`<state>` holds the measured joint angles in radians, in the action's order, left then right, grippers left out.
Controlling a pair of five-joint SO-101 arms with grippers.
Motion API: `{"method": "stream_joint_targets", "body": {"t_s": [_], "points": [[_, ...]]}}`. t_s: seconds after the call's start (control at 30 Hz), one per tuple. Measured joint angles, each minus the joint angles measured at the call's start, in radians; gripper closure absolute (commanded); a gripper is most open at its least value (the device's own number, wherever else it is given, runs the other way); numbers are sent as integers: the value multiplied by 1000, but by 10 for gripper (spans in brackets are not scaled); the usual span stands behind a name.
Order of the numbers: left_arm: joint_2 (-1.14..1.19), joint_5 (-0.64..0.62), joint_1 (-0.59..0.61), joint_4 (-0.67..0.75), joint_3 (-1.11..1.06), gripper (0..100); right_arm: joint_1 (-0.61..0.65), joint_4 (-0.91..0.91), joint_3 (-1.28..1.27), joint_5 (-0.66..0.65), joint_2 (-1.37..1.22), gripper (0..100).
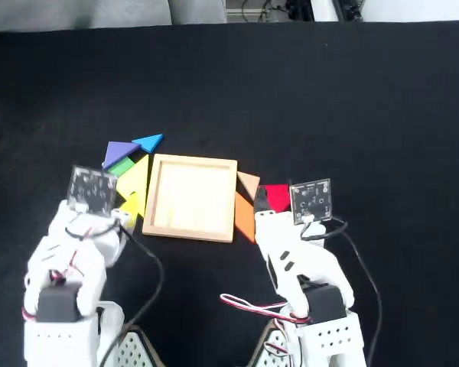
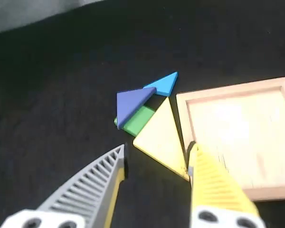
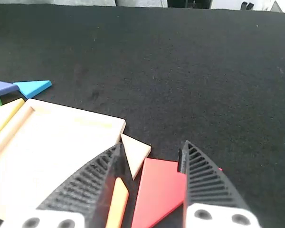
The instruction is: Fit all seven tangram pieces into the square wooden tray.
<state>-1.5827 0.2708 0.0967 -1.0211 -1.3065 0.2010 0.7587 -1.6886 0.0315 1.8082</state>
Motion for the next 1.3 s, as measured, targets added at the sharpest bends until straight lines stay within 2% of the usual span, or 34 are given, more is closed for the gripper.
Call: {"method": "stream_joint_targets", "body": {"t_s": [0.1,0.3,0.5,0.67,0.83,0.97,1.1,1.3], "points": [[252,-17,2,-14,135,777,0,15,0,-6,0,804],[825,-203,51,-72,462,776,0,41,0,-6,0,804],[1361,-147,20,-143,721,773,6,41,0,-6,0,803],[1665,-132,23,-166,911,673,6,41,0,-6,0,804],[1757,-129,41,-167,1010,595,6,41,0,-6,0,804],[1763,-124,51,-167,1042,616,6,41,0,-6,0,804],[1774,-64,58,-163,1060,633,6,41,0,-6,0,804],[1774,-43,97,-84,1062,632,6,41,0,-6,0,804]]}}
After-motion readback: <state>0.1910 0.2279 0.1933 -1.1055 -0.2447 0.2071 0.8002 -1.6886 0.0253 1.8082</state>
